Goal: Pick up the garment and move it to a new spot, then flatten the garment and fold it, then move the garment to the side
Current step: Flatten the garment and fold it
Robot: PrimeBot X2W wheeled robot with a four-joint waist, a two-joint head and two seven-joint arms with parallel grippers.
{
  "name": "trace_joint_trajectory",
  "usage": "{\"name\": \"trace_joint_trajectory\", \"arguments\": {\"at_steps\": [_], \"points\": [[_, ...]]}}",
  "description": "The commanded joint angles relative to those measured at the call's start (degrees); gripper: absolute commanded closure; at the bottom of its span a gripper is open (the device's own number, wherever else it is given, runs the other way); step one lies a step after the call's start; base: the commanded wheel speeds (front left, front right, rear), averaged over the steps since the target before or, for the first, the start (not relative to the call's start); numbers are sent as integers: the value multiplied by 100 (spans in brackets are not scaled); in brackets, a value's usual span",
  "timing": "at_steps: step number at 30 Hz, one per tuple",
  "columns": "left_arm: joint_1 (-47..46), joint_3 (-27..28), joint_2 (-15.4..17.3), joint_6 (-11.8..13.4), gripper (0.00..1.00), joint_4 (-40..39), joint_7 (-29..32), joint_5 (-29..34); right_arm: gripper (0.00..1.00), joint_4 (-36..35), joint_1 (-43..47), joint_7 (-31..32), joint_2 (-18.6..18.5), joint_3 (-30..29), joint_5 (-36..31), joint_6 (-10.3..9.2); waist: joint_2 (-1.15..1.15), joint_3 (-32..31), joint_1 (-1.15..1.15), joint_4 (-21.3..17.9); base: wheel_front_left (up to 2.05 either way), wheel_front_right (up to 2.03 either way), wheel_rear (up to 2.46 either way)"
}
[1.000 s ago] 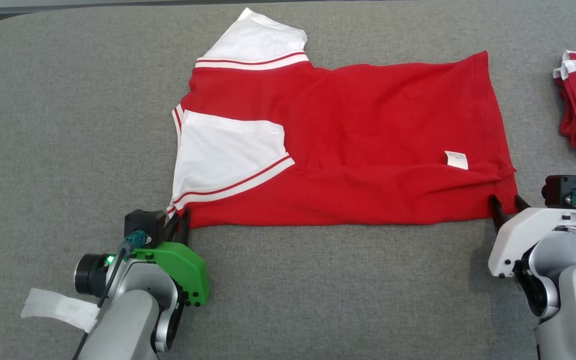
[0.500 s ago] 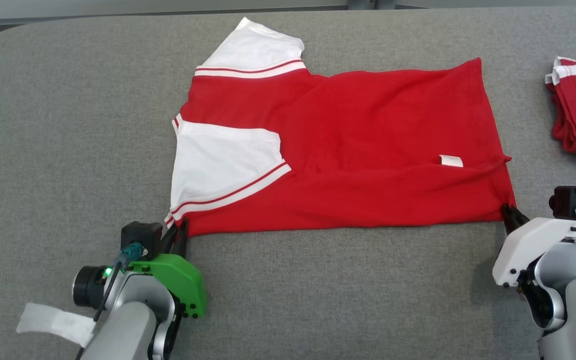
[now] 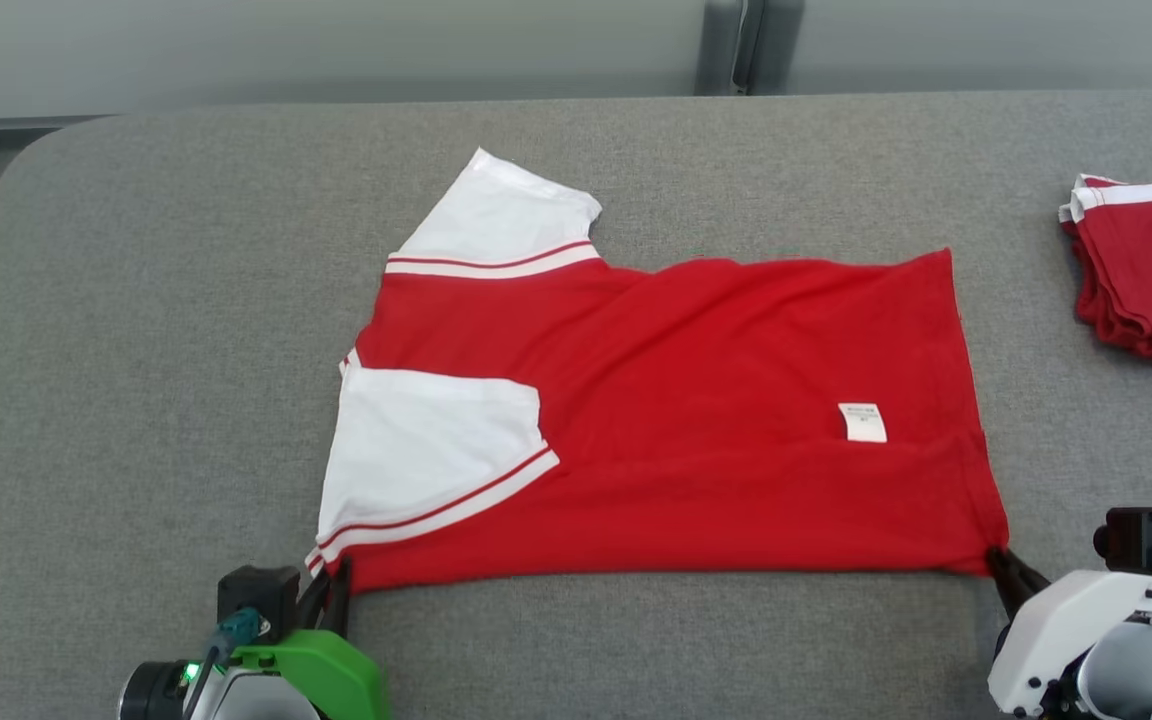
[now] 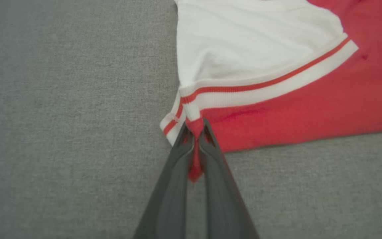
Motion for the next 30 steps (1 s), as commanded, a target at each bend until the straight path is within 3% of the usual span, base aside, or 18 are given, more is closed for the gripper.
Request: {"name": "trace_joint_trajectory", "arguments": {"at_steps": [1,21,22,23,24,25,30], "points": [[144,13,81,63,100,-47,18,-17,100,-45,124,51,-18,-4,42,-5,0,-74,0,29,0,0,0],[1204,-31,333,458,100,-981,266,-195,100,-660,1017,617,1,-83,305,-4,0,-245,0,146,0,0,0],[1221,-35,316,454,100,-968,270,-204,73,-651,1023,615,2,-74,318,-4,0,-251,0,151,0,0,0],[1237,-29,295,447,86,-963,244,-217,0,-631,1033,581,2,-85,376,-4,0,-258,0,159,0,0,0],[1246,-3,269,447,48,-963,174,-242,0,-610,1038,538,0,-106,400,-4,0,-264,0,166,0,0,0],[1257,22,248,442,0,-946,128,-261,0,-579,1048,503,2,-111,408,-4,0,-276,0,176,0,0,0],[1179,201,110,367,0,-951,-450,-344,0,-526,1056,110,2,-175,421,-3,0,-387,0,240,0,0,0]]}}
